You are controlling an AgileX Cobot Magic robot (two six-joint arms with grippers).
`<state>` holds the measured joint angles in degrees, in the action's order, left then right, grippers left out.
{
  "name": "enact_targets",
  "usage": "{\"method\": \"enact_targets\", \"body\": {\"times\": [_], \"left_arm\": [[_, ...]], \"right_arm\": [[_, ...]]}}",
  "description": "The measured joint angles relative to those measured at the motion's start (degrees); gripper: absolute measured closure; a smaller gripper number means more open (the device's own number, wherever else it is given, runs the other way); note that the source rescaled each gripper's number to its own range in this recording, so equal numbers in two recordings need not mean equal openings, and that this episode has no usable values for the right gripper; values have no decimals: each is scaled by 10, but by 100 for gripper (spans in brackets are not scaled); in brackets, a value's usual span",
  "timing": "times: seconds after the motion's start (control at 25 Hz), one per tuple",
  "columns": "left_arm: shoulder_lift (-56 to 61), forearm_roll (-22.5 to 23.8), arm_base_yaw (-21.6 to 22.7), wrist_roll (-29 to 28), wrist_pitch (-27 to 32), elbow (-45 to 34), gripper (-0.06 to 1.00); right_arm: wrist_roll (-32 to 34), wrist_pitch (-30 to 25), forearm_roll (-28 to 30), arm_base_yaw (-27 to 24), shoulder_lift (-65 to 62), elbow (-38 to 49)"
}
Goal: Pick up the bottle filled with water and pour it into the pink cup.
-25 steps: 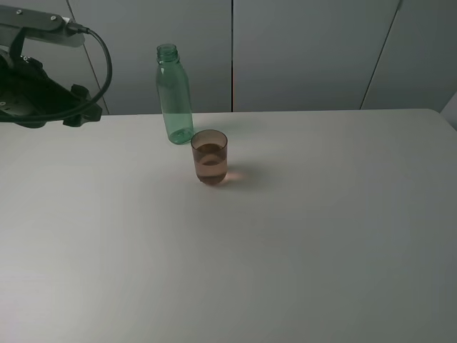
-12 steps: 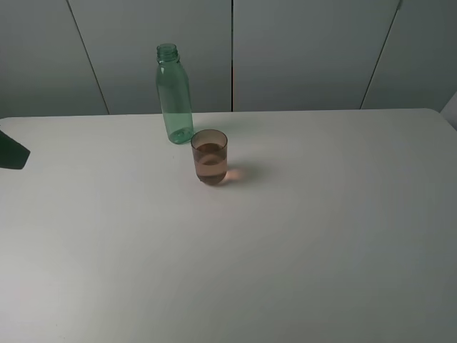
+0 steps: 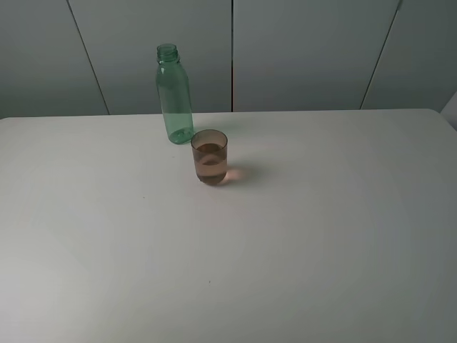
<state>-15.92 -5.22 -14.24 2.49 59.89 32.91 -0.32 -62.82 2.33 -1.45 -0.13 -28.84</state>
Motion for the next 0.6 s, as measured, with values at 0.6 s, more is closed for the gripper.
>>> {"method": "enact_targets", "body": {"times": [0.6], "left_arm": [[159,49,65,-1,19,-36,-6]], "right_arm": [[3,0,0,0,0,0]]}}
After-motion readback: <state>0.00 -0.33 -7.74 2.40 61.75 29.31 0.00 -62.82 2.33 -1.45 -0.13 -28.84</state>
